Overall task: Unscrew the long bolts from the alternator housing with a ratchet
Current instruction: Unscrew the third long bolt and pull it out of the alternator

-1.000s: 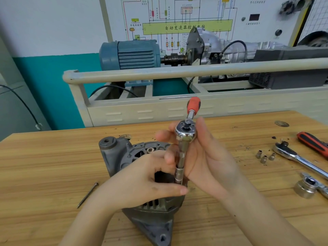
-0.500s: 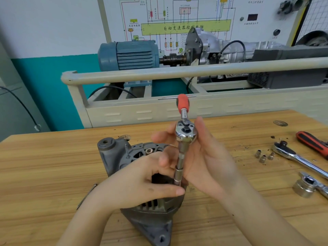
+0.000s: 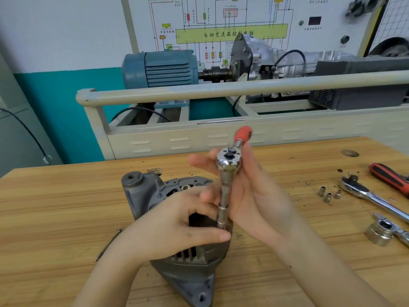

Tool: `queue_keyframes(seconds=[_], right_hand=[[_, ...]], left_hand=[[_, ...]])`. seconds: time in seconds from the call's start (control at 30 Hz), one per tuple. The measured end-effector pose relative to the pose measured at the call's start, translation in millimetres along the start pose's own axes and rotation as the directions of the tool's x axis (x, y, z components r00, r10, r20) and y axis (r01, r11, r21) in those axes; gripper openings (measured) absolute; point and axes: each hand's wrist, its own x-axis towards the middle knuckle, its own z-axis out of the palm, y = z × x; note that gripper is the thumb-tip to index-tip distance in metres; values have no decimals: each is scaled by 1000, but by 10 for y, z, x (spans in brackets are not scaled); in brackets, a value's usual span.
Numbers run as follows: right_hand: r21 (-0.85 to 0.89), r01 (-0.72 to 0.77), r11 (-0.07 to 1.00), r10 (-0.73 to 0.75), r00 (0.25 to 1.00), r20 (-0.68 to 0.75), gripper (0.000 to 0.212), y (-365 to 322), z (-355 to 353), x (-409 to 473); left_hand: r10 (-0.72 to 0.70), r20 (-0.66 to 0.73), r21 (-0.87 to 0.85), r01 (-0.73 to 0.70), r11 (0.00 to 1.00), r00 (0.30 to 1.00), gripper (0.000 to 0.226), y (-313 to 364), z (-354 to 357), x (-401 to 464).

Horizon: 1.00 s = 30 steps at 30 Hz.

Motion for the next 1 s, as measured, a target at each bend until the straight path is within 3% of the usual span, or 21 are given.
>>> queue_keyframes(seconds=[0.07, 0.2, 0.3, 0.47, 0.67, 1.0], right_hand=[[12, 4, 1000, -4, 1000, 8, 34, 14, 11, -6], [-47, 145, 988, -149, 985, -91, 27, 26, 49, -43], [-72, 194, 978, -202, 971, -126, 26, -6, 36, -68], [-81, 123, 989, -129, 989, -67, 23, 1, 21, -22], [-75, 105, 992, -110, 991, -76, 27, 11, 7, -28], [-11, 154, 988, -155, 985, -77, 29, -113, 10, -36]], left_hand=[[20, -75, 104, -12, 994, 997, 29, 2, 24, 0], [51, -95, 273, -24, 962, 994, 46, 32, 59, 16], [14, -78, 274, 8, 962, 997, 41, 47, 57, 25], [-7, 65, 302, -13, 953, 998, 14, 63, 36, -11], [69, 83, 372, -95, 923, 994, 13, 37, 38, -5], [112, -50, 308, -92, 947, 992, 19, 67, -24, -33]])
